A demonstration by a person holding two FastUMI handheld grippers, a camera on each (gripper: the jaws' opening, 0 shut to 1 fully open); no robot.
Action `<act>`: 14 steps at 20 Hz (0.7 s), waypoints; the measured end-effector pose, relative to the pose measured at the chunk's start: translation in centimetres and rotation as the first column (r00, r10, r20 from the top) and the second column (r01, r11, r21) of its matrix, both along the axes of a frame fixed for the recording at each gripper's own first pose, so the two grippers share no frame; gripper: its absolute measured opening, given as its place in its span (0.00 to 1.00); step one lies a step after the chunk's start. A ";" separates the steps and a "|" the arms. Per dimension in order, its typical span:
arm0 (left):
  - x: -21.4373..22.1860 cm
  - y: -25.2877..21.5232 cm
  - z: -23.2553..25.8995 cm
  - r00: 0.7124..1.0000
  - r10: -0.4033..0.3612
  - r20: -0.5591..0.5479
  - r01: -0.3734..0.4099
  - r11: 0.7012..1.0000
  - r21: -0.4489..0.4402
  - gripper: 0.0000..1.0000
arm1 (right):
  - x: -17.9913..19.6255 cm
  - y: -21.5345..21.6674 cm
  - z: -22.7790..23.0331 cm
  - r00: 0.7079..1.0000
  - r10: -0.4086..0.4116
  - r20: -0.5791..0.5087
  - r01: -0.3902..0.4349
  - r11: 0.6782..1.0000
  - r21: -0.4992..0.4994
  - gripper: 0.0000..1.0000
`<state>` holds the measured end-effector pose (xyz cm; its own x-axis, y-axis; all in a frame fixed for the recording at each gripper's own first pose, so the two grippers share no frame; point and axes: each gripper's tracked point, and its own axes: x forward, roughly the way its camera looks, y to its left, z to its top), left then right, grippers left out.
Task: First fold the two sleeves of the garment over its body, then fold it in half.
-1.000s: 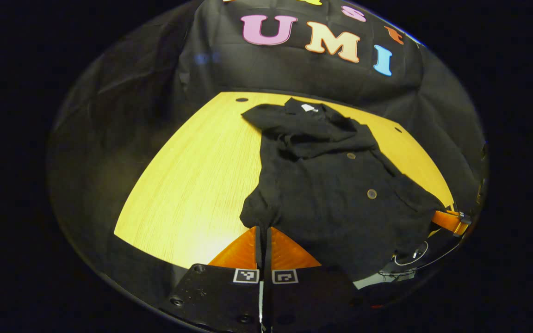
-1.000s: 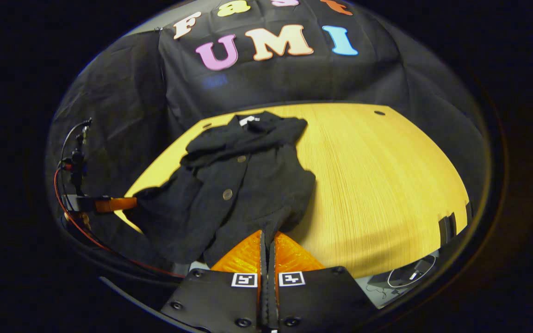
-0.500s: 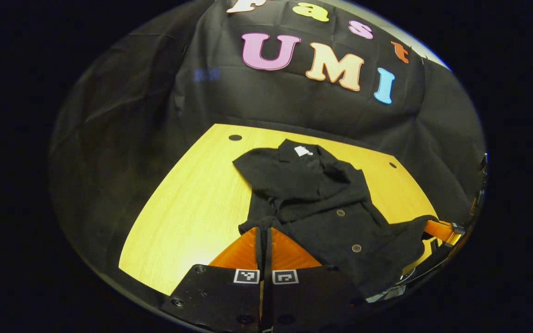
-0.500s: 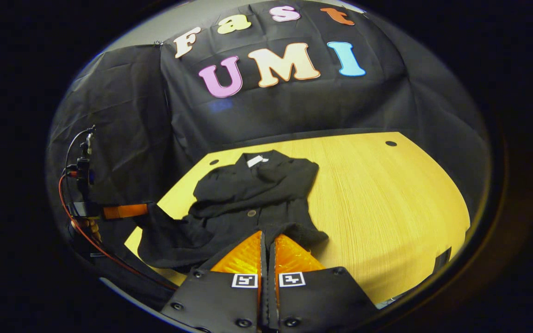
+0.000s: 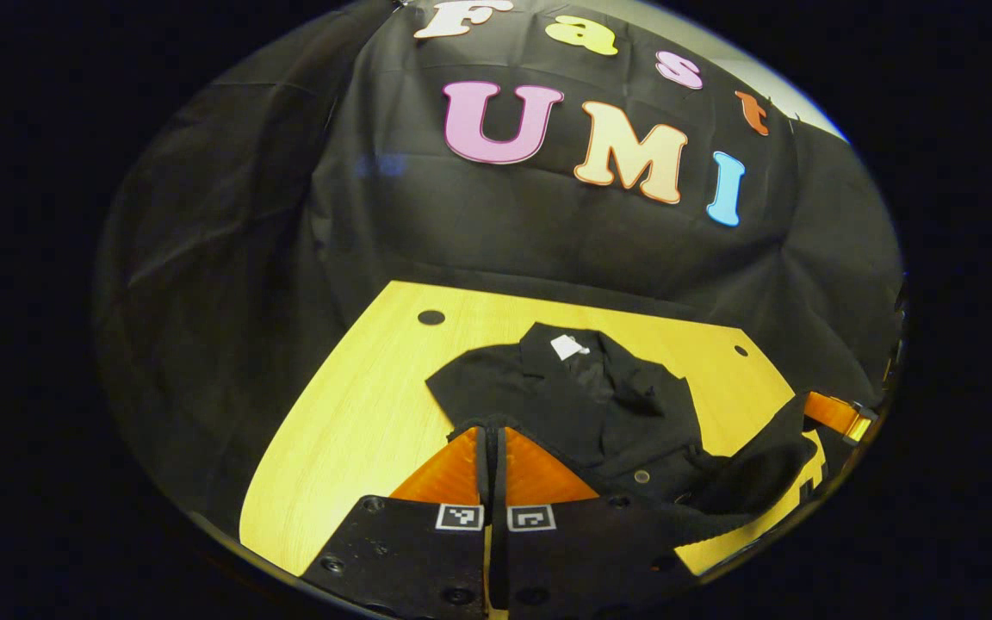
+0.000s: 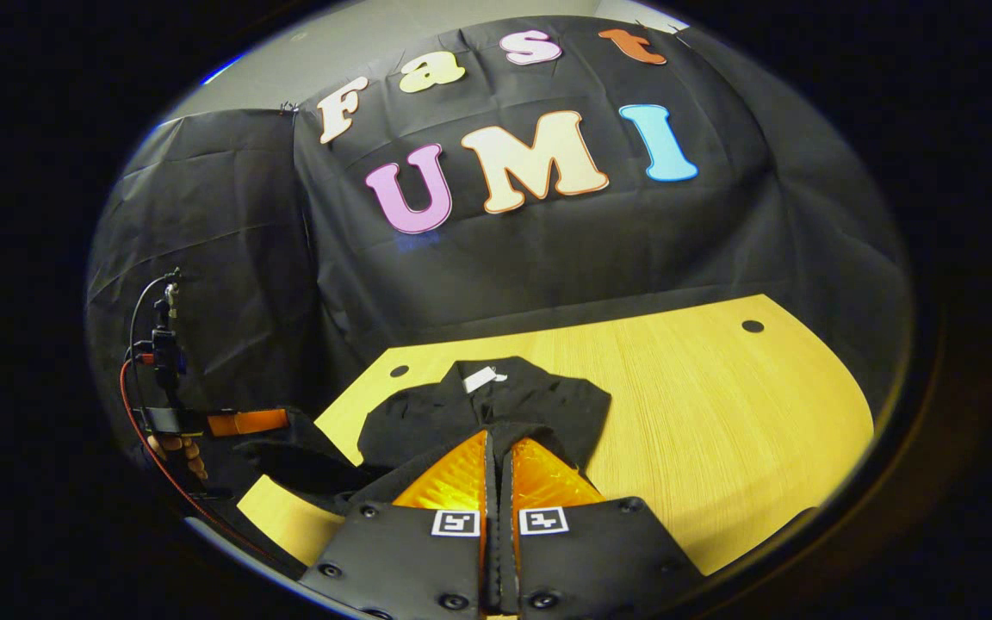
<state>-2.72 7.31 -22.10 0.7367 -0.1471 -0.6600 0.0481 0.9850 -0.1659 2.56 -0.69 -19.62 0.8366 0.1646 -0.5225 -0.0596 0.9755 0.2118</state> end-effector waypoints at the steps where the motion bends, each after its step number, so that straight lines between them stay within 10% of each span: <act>1: 1.1 0.0 0.1 1.000 -0.002 0.010 0.003 1.000 -0.002 0.00 | 1.1 0.1 0.3 1.000 -0.004 0.010 0.004 1.000 0.000 0.02; 14: 13.0 0.3 -2.3 0.997 -0.048 0.064 0.049 0.999 -0.014 0.00 | 13.3 -0.7 0.2 0.994 -0.100 0.031 0.100 0.995 0.008 0.02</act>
<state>10.27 7.61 -24.39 0.7689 -0.1939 -0.6093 0.1071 0.9785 -0.1763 15.90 -1.39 -19.44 0.8651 0.0828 -0.4947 0.0313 0.9754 0.2180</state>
